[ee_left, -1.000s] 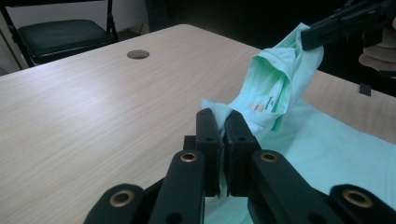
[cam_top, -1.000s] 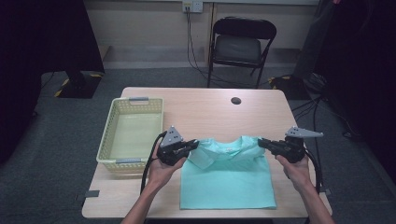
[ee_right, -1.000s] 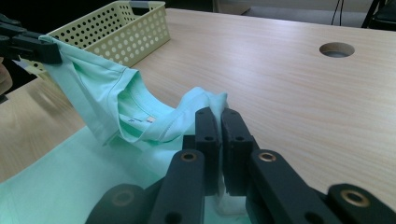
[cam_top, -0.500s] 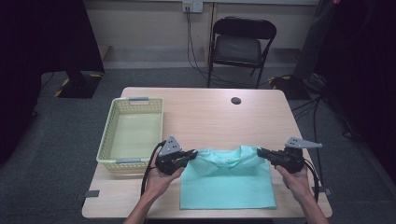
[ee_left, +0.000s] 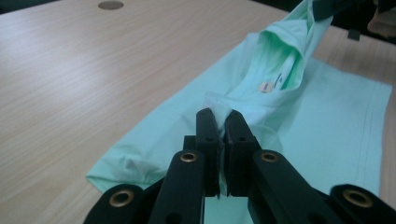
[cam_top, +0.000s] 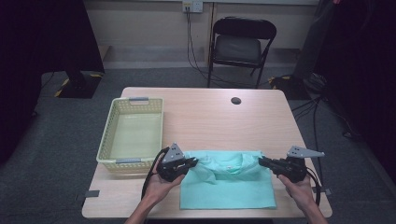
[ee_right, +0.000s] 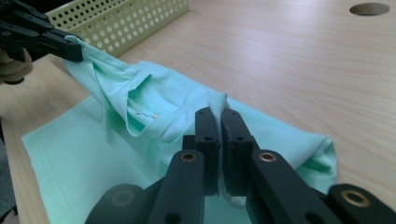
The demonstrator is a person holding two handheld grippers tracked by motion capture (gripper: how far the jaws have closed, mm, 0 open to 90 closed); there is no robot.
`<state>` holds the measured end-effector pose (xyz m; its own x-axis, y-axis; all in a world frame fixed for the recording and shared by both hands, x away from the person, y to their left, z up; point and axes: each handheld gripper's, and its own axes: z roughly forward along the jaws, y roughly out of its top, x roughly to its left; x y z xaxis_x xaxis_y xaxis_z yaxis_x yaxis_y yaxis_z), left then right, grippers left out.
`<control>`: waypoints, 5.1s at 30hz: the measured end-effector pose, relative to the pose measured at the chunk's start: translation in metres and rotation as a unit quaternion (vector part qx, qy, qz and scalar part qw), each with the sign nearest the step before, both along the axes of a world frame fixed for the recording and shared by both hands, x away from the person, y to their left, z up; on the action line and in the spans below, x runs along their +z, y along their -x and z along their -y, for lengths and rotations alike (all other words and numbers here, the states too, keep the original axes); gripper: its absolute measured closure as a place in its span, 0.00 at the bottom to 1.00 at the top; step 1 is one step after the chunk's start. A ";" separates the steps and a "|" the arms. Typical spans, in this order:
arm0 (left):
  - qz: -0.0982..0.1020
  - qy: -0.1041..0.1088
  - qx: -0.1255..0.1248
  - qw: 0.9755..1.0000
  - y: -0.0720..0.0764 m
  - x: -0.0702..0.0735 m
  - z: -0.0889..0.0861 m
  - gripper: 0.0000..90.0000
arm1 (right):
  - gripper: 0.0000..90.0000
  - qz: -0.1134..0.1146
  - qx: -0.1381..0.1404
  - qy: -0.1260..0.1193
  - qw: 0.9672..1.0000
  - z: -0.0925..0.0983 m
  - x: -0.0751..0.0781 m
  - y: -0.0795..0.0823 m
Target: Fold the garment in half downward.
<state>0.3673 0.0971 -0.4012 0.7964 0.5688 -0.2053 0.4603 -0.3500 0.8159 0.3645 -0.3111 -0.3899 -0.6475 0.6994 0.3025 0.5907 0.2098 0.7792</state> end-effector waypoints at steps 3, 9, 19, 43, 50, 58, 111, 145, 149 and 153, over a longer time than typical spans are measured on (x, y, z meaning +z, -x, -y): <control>-0.006 -0.014 -0.010 1.000 0.004 -0.005 0.000 0.96 | 0.97 -0.007 0.001 0.010 1.000 0.002 -0.005 0.005; -0.027 -0.029 -0.022 0.999 0.013 -0.021 0.003 0.96 | 0.97 -0.020 0.013 0.033 0.999 -0.002 -0.017 0.011; -0.050 -0.057 -0.033 0.997 0.014 -0.038 0.006 0.96 | 0.96 -0.029 0.017 0.065 0.997 -0.001 -0.029 0.019; -0.054 -0.082 -0.040 0.994 0.024 -0.038 0.014 0.64 | 0.63 -0.048 0.033 0.116 0.992 -0.004 -0.041 0.031; -0.045 -0.036 -0.016 0.998 0.020 -0.019 0.011 0.45 | 0.46 -0.020 0.005 0.089 0.996 0.012 -0.014 0.029; -0.037 -0.009 -0.026 0.999 -0.007 -0.001 0.032 0.41 | 0.44 -0.007 -0.001 0.077 0.997 0.000 -0.001 0.009; -0.042 -0.059 -0.043 0.996 -0.015 -0.044 0.063 0.94 | 0.94 -0.043 0.030 0.099 0.994 -0.036 -0.044 -0.006; -0.016 -0.010 -0.043 0.999 0.003 -0.024 0.047 0.95 | 0.94 -0.018 0.022 0.045 0.999 -0.028 -0.019 0.006; -0.011 -0.005 -0.044 0.999 0.005 -0.022 0.046 0.94 | 0.94 -0.014 0.026 0.044 0.999 -0.028 -0.016 0.009; -0.006 -0.004 -0.044 0.999 0.007 -0.020 0.046 0.94 | 0.94 -0.011 0.027 0.041 0.999 -0.028 -0.013 0.011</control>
